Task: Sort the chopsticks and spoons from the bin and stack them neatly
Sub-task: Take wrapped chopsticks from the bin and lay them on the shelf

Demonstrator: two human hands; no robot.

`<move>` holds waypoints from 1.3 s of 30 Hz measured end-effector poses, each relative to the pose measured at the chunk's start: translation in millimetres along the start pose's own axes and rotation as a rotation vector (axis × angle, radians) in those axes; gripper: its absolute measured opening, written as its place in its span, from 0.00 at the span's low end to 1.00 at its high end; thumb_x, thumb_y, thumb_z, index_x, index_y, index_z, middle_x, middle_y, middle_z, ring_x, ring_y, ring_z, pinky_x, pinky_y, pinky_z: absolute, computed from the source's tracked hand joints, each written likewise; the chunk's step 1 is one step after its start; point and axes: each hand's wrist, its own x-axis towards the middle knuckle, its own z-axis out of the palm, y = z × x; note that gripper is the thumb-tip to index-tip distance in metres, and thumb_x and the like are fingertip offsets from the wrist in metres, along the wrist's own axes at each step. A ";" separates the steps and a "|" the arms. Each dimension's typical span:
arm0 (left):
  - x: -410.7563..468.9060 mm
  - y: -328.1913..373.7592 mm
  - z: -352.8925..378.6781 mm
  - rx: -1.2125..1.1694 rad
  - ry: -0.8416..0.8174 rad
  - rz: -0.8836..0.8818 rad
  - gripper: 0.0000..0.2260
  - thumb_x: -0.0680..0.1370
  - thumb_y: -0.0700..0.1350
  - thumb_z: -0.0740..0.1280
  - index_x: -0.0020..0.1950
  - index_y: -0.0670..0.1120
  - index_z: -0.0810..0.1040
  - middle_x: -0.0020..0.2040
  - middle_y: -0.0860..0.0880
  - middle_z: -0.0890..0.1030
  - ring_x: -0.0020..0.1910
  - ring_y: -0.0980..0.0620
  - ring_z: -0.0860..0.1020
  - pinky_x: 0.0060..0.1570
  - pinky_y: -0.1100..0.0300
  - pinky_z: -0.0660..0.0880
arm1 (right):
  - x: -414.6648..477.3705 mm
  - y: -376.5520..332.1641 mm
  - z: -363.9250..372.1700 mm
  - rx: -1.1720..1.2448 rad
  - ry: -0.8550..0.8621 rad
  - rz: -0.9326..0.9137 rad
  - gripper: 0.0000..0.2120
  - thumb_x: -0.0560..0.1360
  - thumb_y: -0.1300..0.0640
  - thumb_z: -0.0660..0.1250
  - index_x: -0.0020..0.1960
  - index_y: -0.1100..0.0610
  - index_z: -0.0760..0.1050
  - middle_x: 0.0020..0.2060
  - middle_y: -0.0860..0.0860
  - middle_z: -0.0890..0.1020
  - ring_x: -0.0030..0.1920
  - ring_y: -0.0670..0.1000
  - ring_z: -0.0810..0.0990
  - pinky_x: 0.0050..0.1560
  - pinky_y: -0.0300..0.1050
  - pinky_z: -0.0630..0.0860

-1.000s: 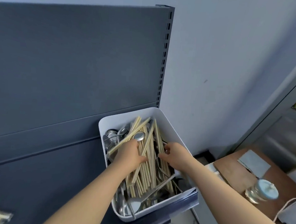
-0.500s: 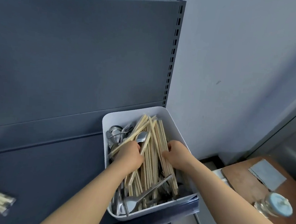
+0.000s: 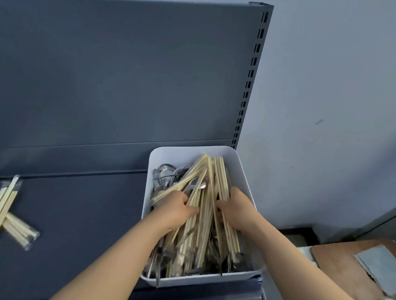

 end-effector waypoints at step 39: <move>-83.4 -12.0 -113.6 -1.051 0.641 0.187 0.05 0.81 0.40 0.63 0.50 0.40 0.78 0.47 0.41 0.82 0.39 0.51 0.83 0.36 0.60 0.81 | -44.0 -156.3 21.0 0.232 -0.119 -0.456 0.08 0.79 0.65 0.58 0.55 0.68 0.72 0.39 0.55 0.81 0.31 0.46 0.79 0.30 0.34 0.76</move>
